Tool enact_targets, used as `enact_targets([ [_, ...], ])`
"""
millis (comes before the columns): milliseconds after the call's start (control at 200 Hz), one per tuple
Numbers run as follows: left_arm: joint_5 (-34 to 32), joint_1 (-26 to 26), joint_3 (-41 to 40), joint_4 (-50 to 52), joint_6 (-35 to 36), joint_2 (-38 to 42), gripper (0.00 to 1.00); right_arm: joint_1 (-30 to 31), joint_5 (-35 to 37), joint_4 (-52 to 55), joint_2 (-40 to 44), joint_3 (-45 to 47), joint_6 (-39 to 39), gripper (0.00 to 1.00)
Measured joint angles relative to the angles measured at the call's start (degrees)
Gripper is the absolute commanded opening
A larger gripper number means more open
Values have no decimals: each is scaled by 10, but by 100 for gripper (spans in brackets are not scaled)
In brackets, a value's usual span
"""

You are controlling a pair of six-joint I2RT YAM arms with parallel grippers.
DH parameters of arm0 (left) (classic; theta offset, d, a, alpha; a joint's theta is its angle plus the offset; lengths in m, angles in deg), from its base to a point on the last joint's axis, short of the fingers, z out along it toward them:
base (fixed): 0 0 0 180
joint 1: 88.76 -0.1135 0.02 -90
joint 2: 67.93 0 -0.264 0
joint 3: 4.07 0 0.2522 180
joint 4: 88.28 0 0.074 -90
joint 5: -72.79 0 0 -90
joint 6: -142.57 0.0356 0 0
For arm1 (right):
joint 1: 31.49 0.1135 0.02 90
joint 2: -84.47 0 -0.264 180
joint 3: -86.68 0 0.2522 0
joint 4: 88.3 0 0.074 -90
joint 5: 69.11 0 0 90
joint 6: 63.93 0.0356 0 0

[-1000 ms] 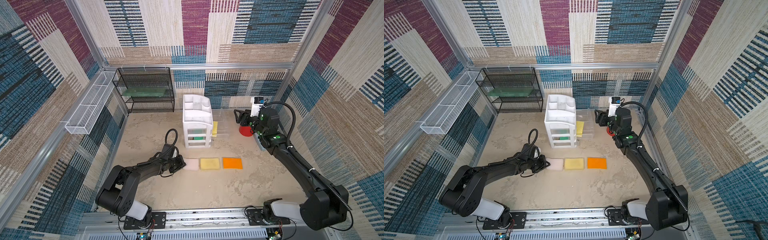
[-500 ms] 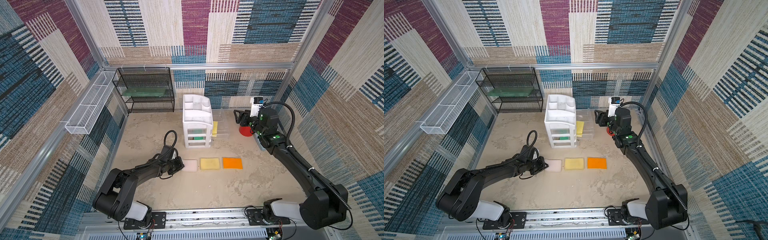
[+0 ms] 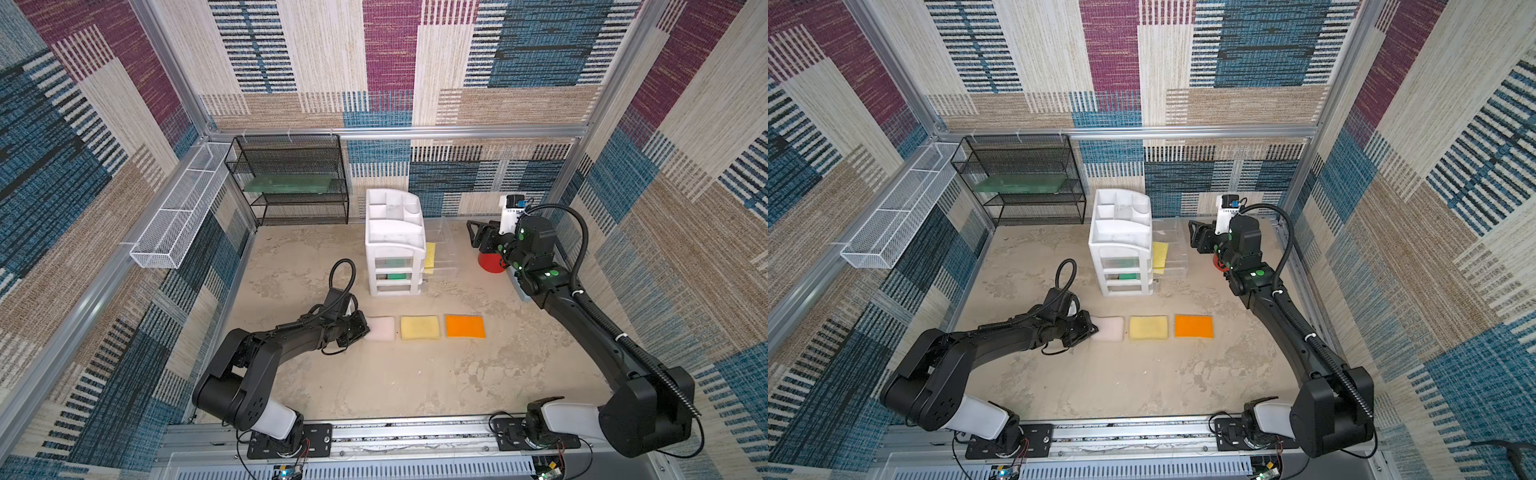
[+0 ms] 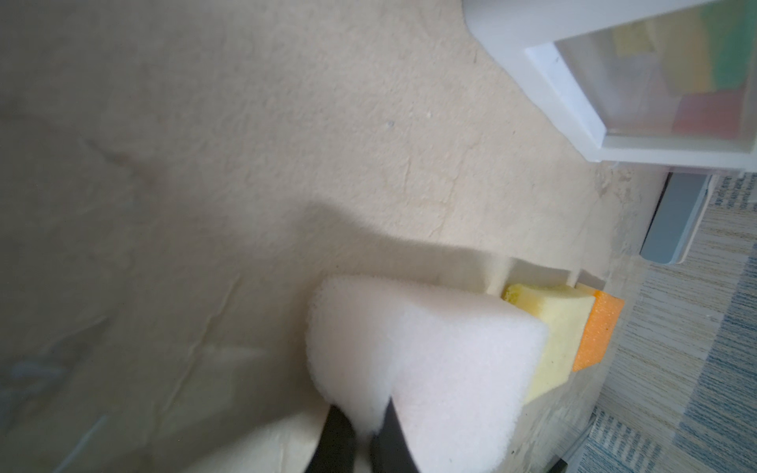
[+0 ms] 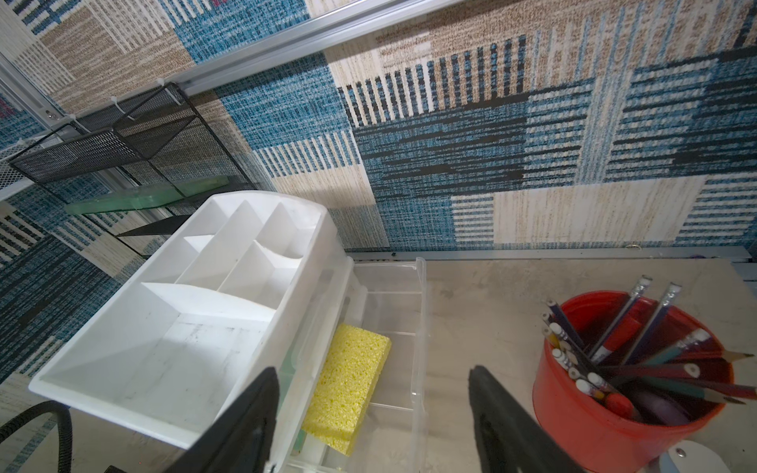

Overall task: Take the sponge out of the drawer
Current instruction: Place the sponge at the center of the board.

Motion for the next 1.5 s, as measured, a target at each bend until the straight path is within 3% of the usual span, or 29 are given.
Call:
enact_targets([
  [220, -11, 0, -1, 8, 2, 15, 9, 0, 0, 9, -2, 0, 0, 75],
  [576, -28, 0, -8, 18, 1, 24, 33, 0, 0, 10, -3, 0, 0, 75],
  [731, -46, 0, -8, 37, 0, 40, 50, 0, 0, 15, -3, 0, -2, 75],
  [781, -47, 0, -8, 46, 0, 46, 60, 0, 0, 16, -3, 0, -2, 75],
  [831, -55, 0, -5, 56, 0, 53, 61, 0, 0, 18, -3, 0, -2, 75],
  [886, -63, 0, -1, 71, 1, 59, 77, 0, 0, 18, -3, 0, -2, 75],
  [951, -73, 0, 5, 88, 2, 65, 79, 0, 0, 18, -3, 0, -2, 75],
  [971, -77, 0, 9, 95, 4, 69, 88, 0, 0, 18, -4, 0, -2, 75],
  [987, -77, 0, 10, 98, 4, 71, 90, 0, 0, 19, -4, 0, -2, 76],
  [1122, -108, 0, 39, 152, 17, 106, 94, 0, 7, 24, -14, -5, -2, 76],
  [1172, -120, 0, 57, 174, 25, 125, 100, 0, 11, 28, -24, -13, 1, 76],
  [1312, -151, 0, 121, 216, 65, 186, 100, 2, 11, 48, -61, -40, 7, 76],
  [1502, -134, 0, 208, 189, 132, 218, 100, 21, 5, 90, -134, -83, 28, 74],
])
